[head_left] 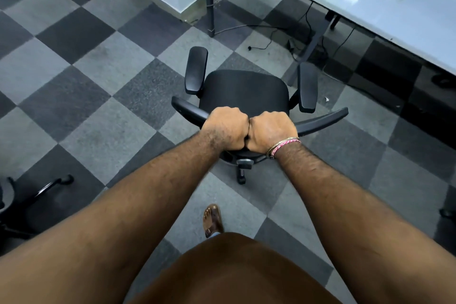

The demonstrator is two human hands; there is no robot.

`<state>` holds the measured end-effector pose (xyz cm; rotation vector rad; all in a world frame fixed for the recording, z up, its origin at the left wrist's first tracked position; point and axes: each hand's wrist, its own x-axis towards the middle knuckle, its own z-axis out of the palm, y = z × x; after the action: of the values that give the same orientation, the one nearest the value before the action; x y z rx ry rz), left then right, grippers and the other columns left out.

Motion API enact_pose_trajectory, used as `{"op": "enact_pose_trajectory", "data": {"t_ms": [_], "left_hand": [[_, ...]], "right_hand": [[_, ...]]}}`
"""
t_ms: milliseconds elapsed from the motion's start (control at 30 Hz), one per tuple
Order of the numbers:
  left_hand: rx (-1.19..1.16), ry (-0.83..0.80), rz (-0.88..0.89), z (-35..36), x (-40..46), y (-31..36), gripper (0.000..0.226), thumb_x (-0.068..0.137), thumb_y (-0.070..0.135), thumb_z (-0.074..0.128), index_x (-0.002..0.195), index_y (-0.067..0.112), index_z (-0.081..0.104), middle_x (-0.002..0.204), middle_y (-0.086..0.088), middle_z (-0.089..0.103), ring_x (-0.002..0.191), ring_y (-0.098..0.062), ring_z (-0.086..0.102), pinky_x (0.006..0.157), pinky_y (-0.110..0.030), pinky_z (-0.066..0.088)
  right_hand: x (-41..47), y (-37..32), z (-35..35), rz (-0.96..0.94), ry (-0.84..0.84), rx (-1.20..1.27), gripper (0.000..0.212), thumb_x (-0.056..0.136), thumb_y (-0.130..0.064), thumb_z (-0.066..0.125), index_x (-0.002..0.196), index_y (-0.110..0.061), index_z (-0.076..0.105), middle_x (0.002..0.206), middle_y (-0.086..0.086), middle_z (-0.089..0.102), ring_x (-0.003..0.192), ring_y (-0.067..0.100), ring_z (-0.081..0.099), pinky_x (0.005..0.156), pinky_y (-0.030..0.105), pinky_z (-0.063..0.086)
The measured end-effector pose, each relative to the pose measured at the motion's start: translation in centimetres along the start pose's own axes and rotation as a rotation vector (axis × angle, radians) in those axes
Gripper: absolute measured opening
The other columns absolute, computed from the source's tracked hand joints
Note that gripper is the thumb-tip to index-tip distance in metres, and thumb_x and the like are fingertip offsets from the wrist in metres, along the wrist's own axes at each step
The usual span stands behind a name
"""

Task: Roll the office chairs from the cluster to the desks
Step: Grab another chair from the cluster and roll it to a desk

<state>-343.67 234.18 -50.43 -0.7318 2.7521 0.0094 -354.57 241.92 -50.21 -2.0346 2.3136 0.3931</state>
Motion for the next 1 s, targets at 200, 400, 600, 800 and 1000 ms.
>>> {"op": "enact_pose_trajectory", "data": {"t_ms": [200,400,600,800,1000], "left_hand": [[0.007,0.000,0.020,-1.6,6.4,-5.3,0.017,0.088,0.034,0.056,0.074,0.025,0.053,0.063,0.008,0.044,0.058,-0.018,0.049,0.060,-0.032,0.045],[-0.012,0.016,0.016,-3.2,13.5,-10.2,0.015,0.088,0.033,0.056,0.076,0.025,0.054,0.064,0.008,0.044,0.063,-0.020,0.052,0.062,-0.032,0.045],[-0.009,0.052,0.001,-5.0,21.6,-15.1,0.016,0.086,0.033,0.057,0.074,0.024,0.054,0.079,0.003,0.066,0.063,-0.022,0.051,0.062,-0.033,0.047],[0.010,0.026,0.048,-7.5,29.0,-20.4,0.019,0.089,0.036,0.057,0.075,0.023,0.054,0.080,0.001,0.068,0.062,-0.021,0.049,0.061,-0.032,0.044],[0.031,-0.010,0.101,-9.4,35.9,-25.4,0.018,0.088,0.037,0.058,0.076,0.024,0.059,0.070,0.004,0.060,0.059,-0.019,0.050,0.061,-0.033,0.050]], "right_hand": [[7.9,2.1,-1.4,0.011,-0.011,0.002,0.020,0.075,-0.040,0.051,0.065,-0.023,0.053,0.065,-0.003,0.060,0.051,0.025,0.048,0.053,0.029,0.038],[16.1,5.2,-2.4,0.021,-0.011,0.009,0.018,0.074,-0.040,0.052,0.066,-0.023,0.051,0.067,-0.002,0.061,0.052,0.026,0.046,0.054,0.029,0.037],[24.8,9.0,-3.2,0.040,0.012,0.024,0.016,0.076,-0.037,0.052,0.068,-0.024,0.055,0.071,-0.001,0.065,0.061,0.028,0.062,0.056,0.029,0.037],[33.3,12.3,-4.3,0.055,0.000,0.054,0.017,0.076,-0.036,0.052,0.069,-0.023,0.060,0.071,-0.001,0.066,0.060,0.027,0.061,0.055,0.029,0.039],[40.6,14.7,-5.1,0.106,-0.001,0.120,0.017,0.077,-0.034,0.052,0.073,-0.023,0.064,0.073,0.000,0.068,0.065,0.028,0.065,0.057,0.031,0.045]]}}
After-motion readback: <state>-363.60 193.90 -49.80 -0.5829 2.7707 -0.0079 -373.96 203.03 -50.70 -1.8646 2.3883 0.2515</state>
